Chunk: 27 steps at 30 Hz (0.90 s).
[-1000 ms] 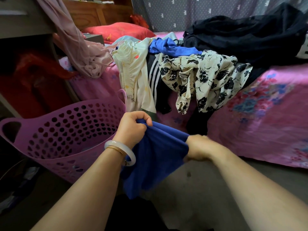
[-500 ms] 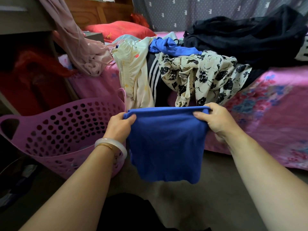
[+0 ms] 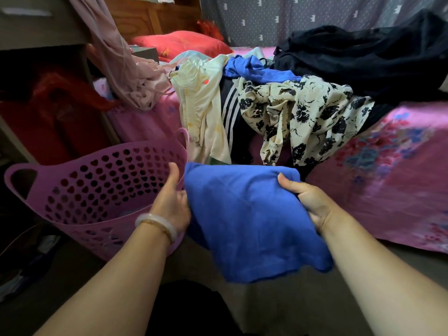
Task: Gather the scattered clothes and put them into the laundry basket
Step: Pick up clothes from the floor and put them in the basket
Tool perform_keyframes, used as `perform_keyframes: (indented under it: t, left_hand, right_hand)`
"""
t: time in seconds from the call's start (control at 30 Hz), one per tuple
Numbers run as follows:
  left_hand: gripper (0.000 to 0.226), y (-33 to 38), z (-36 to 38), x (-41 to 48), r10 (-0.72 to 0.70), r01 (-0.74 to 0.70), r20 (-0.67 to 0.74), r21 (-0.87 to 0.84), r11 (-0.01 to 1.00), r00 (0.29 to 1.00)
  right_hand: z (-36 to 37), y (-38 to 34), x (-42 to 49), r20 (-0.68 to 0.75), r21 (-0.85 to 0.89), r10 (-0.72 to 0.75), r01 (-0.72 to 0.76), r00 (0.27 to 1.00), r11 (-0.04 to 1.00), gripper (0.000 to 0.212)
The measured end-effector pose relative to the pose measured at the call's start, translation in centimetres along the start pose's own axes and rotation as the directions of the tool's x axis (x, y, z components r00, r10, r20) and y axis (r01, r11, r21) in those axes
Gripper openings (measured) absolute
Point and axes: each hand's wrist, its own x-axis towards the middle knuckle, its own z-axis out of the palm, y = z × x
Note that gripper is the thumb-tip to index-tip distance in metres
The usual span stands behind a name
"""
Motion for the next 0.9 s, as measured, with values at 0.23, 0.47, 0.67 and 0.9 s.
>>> perform_keyframes:
  t: [0.23, 0.47, 0.67, 0.9]
  left_hand:
    - [0.033, -5.5, 0.3, -1.1, -0.083, 0.064, 0.048, 0.31, 0.949, 0.995]
    - [0.091, -0.7, -1.0, 0.0, 0.33, -0.25, -0.097, 0.466, 0.848, 0.939]
    - [0.087, 2.8, -0.2, -2.3, 0.229, -0.265, 0.313, 0.939, -0.22, 0.922]
    - [0.035, 12.5, -4.6, -5.2, 0.88, -0.268, 0.207, 0.959, -0.095, 0.427]
  right_hand:
    - [0.4, 0.9, 0.6, -0.132, 0.027, 0.107, -0.105, 0.985, 0.994, 0.031]
    - [0.5, -1.6, 0.8, -0.171, -0.258, -0.03, -0.016, 0.985, 0.966, 0.049]
    - [4.2, -2.9, 0.3, 0.256, -0.94, -0.39, 0.322, 0.884, 0.112, 0.082]
    - [13.6, -2.8, 3.2, 0.214, -0.787, -0.814, 0.589, 0.54, 0.184, 0.013]
